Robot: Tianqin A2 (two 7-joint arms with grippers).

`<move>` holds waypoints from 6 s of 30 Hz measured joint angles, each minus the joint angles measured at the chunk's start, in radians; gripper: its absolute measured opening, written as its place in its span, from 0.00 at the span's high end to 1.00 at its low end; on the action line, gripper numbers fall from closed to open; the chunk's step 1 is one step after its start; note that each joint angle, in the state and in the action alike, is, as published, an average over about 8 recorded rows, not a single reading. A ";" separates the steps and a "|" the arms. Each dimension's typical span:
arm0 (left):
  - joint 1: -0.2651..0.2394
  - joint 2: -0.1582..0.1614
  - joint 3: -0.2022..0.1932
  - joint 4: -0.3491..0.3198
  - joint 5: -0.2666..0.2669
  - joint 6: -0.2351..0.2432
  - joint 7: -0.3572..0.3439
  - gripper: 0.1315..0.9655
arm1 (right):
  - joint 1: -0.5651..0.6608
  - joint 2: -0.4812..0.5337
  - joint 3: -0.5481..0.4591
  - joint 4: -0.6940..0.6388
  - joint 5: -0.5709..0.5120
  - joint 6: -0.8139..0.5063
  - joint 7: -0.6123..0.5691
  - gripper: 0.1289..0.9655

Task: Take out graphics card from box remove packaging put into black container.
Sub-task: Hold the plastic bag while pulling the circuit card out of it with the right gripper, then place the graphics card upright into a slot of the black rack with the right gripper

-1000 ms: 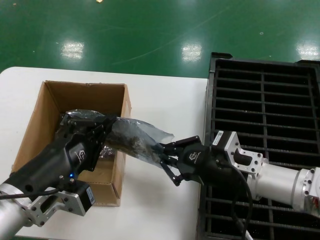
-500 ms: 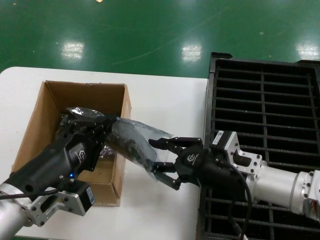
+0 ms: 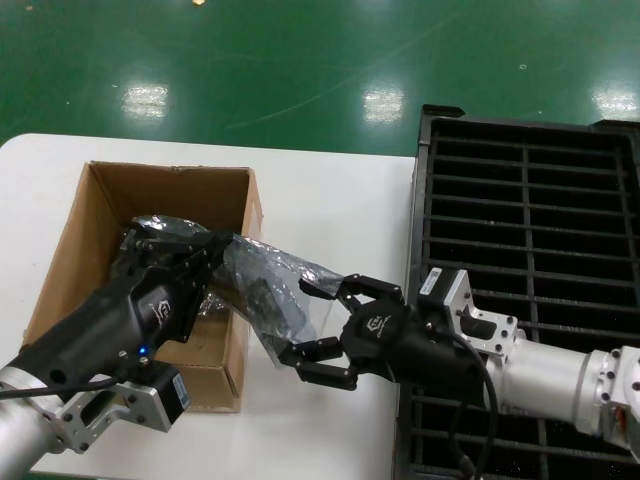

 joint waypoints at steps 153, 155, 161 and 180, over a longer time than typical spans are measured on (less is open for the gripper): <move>0.000 0.000 0.000 0.000 0.000 0.000 0.000 0.99 | -0.321 0.121 0.169 0.455 -0.269 0.269 0.316 0.93; 0.000 0.000 0.000 0.000 0.000 0.000 0.000 0.99 | -0.334 0.138 0.183 0.473 -0.270 0.267 0.315 0.93; 0.000 0.000 0.000 0.000 0.000 0.000 0.000 0.99 | -0.373 0.205 0.234 0.529 -0.263 0.258 0.312 0.93; 0.000 0.000 0.000 0.000 0.000 0.000 0.000 0.99 | -0.526 0.520 0.483 0.686 -0.219 0.185 0.419 0.93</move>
